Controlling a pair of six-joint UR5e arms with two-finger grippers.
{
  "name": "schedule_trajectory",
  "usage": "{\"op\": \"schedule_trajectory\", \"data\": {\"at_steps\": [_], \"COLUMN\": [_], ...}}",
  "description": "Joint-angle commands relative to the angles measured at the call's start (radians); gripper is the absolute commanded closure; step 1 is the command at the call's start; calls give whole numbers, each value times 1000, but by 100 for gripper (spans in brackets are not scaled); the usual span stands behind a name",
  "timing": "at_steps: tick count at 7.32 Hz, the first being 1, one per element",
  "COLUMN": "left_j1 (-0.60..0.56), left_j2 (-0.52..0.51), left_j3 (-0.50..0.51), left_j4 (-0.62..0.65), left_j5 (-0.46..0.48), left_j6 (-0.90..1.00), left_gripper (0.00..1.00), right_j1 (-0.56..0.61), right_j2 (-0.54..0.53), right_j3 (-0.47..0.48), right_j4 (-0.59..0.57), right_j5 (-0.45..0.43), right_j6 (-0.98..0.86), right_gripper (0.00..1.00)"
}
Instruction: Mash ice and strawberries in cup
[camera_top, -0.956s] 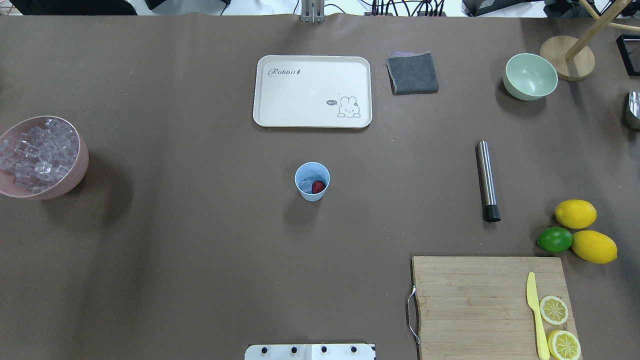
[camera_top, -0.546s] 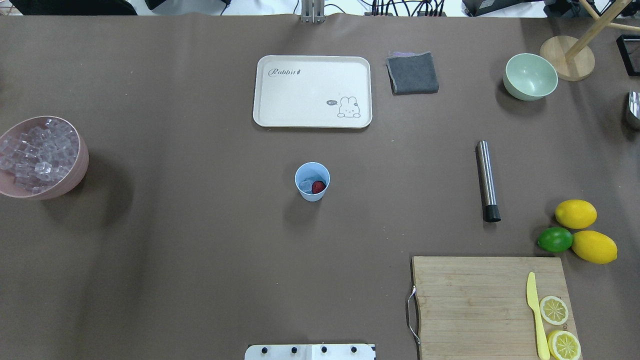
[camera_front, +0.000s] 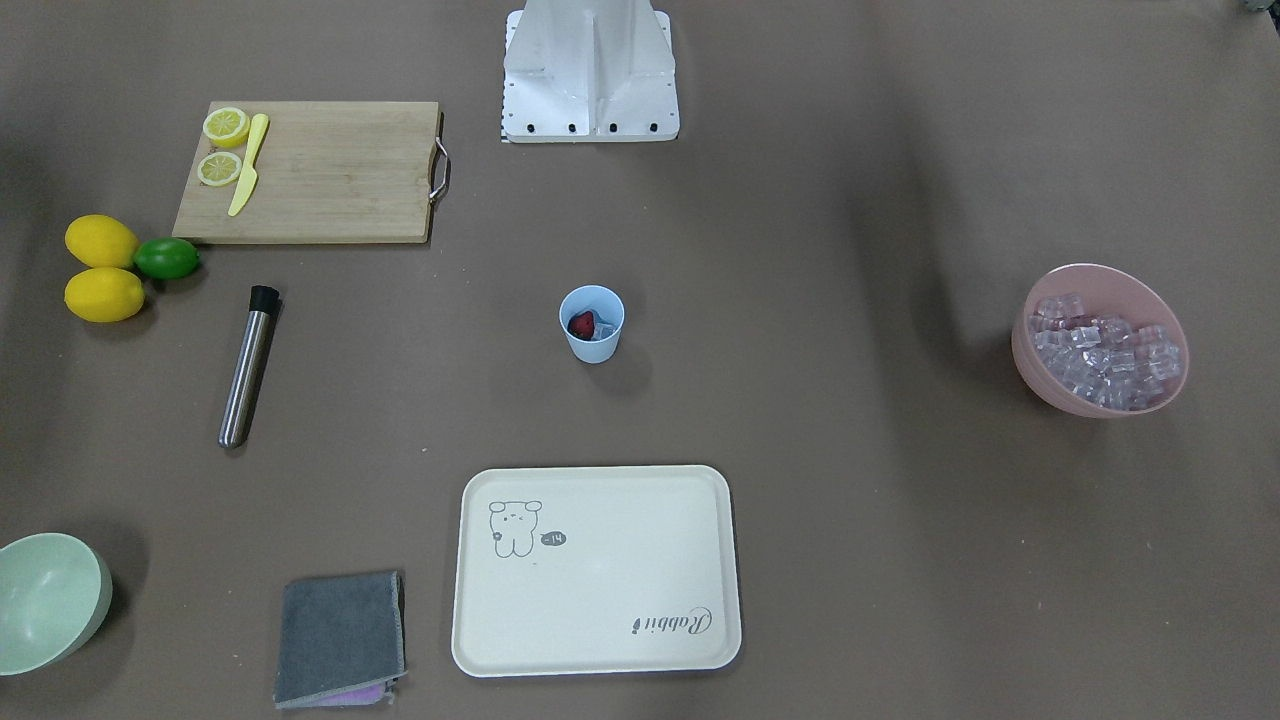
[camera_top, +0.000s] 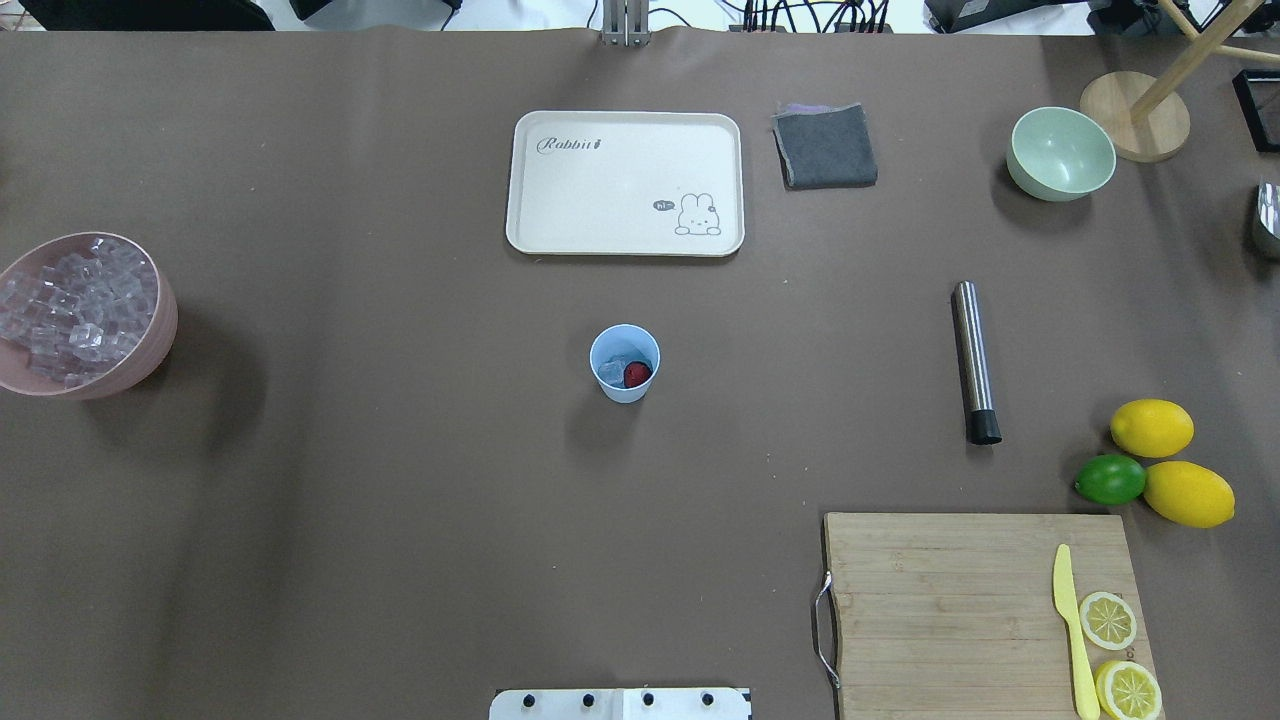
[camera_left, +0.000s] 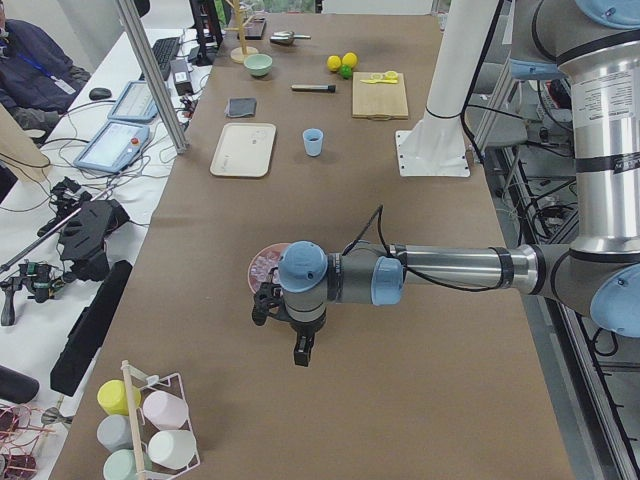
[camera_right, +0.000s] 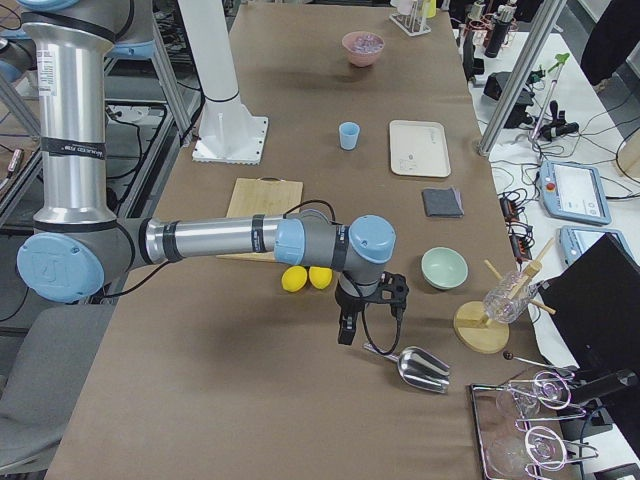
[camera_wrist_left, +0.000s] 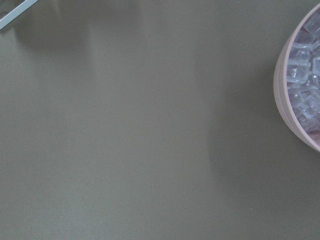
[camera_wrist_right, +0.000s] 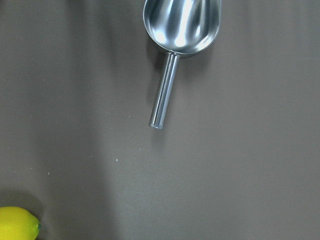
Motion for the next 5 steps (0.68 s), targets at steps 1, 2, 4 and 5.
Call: {"op": "schedule_trajectory", "data": {"at_steps": [1,2,4,5], "left_j1": [0,0,2,2], "left_j2": [4,10,12,12], "left_j3": [-1,-1,-1,0], "left_j4": [-6,-25,-28,-26], "left_j5": [0,0,0,0], "left_j6": [0,0,0,0], "left_gripper": [1,1,1,1], "right_j1": [1,1,1,1], "right_j2": [2,5,1,4], "right_j3": [9,24,45,46], "right_j4": [2,2,2,2], "right_j5": [-8,-9,-9,-8], "right_j6": [-11,-11,-10,-11], "right_gripper": [0,0,0,0]}}
